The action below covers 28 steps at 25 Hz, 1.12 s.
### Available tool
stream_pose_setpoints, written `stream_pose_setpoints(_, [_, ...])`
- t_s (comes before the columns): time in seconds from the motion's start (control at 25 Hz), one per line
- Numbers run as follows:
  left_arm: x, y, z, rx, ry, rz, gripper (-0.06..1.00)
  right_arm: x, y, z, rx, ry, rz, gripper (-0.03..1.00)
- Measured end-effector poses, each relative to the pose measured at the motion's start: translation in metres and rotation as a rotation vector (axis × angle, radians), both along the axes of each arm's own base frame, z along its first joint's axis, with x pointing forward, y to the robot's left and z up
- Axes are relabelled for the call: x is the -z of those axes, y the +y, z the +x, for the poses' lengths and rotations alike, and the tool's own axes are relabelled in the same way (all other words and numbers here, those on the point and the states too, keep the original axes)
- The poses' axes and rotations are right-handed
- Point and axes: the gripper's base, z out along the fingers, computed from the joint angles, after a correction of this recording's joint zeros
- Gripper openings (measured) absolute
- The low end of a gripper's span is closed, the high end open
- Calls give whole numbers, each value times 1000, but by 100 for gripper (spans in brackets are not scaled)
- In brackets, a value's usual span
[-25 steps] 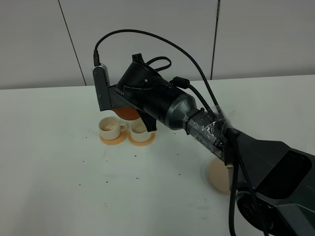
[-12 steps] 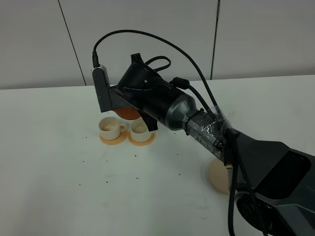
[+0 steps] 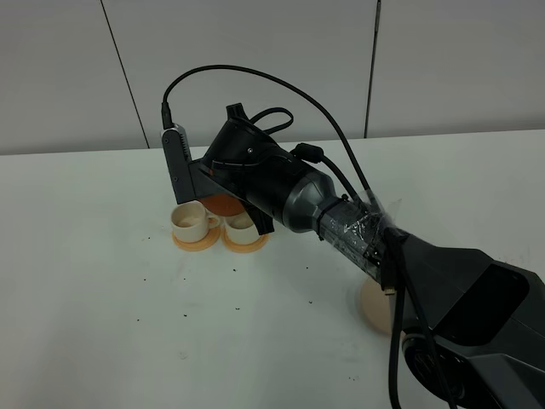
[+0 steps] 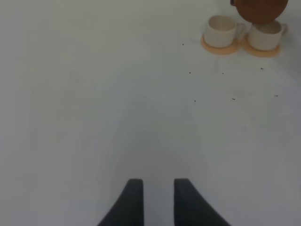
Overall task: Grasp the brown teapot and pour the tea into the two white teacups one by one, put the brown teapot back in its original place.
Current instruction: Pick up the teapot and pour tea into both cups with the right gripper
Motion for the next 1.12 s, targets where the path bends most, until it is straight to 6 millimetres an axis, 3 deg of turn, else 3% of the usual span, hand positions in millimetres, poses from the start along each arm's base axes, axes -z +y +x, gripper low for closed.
stream_pose_setpoints(1.12, [0, 0, 0, 0, 0, 0, 23, -2, -2, 2, -18, -44, -55, 10])
